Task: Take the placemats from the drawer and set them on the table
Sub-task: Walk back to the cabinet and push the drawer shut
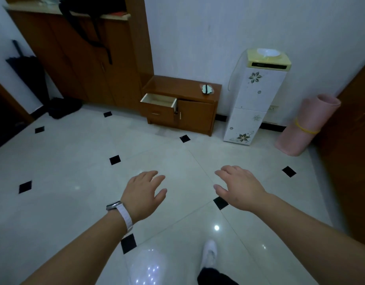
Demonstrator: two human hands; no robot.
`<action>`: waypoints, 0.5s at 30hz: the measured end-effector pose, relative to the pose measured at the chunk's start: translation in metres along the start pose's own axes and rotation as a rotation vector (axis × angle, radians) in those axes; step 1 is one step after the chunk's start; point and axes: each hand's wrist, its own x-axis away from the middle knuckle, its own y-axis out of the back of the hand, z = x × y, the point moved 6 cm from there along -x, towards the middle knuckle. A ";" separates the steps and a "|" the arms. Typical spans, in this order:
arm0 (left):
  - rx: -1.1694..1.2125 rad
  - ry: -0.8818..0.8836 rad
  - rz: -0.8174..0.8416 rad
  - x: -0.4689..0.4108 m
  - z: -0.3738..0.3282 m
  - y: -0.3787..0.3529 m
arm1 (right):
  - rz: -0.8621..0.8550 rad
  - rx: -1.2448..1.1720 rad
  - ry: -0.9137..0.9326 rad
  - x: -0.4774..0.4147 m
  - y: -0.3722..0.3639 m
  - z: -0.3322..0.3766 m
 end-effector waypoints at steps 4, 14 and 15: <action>-0.047 0.062 -0.002 -0.045 0.032 0.007 | 0.012 -0.051 0.068 -0.072 -0.009 -0.005; -0.177 0.212 0.026 -0.200 0.080 0.027 | 0.036 -0.085 0.197 -0.265 0.025 -0.056; -0.177 0.220 0.011 -0.215 0.080 0.032 | 0.036 -0.069 0.213 -0.282 0.031 -0.061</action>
